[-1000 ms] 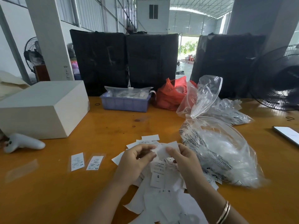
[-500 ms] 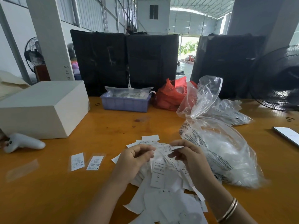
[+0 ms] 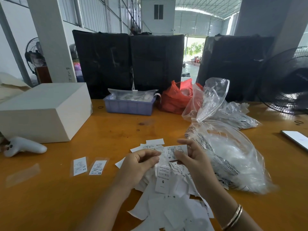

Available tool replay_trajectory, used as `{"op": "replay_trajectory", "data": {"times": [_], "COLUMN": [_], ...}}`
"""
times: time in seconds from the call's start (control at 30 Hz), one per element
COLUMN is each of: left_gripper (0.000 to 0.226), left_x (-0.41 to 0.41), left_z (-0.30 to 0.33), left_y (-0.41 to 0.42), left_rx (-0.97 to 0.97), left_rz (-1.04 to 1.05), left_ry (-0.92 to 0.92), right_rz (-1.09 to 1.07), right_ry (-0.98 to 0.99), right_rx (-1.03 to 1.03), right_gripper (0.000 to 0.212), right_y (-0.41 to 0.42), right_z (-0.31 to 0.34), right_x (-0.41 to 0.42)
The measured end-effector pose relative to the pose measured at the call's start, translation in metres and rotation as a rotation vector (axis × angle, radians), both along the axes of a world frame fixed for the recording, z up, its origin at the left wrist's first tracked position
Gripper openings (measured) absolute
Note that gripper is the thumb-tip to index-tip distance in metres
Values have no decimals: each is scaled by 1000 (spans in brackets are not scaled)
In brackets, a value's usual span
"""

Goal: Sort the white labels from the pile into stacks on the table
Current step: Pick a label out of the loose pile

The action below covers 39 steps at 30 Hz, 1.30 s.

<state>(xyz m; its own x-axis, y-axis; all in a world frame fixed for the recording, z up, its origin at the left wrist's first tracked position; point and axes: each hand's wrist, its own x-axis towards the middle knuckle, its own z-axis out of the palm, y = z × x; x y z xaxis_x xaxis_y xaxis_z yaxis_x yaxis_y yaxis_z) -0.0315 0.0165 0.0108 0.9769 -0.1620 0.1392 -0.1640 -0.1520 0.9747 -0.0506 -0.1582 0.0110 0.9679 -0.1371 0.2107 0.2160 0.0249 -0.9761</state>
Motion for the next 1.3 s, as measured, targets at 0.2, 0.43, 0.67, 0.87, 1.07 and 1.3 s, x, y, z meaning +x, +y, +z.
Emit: {"op": "replay_trajectory", "data": {"times": [0.2,0.43,0.67,0.87,1.07,1.3], "left_gripper": [14,13,14,13,11,16], "left_x": [-1,-1,-1,0,-1,-2], "left_z": [1,0,0,0,0,0], "left_y": [0,0,0,0,-1,-2], "left_rx": [-10,5,3,-12,-22,28], "left_rz": [4,-25,-17,-4,-11,-110], "left_ry": [-3,-9,-23,-14,-24,-24], "right_rz": [34,19,64,68,62,83], "right_ry": [-2,-35,16,2,27,-19], "right_rx": [-61,-48,-86,-35,-226,-485], "right_gripper": [10,6,9,8,11,26], "right_y": [2,0,2,-2,0,2], "right_z": [1,2,-1,1,-2,-1], "right_x": [0,-1,1,0,1,-1]}}
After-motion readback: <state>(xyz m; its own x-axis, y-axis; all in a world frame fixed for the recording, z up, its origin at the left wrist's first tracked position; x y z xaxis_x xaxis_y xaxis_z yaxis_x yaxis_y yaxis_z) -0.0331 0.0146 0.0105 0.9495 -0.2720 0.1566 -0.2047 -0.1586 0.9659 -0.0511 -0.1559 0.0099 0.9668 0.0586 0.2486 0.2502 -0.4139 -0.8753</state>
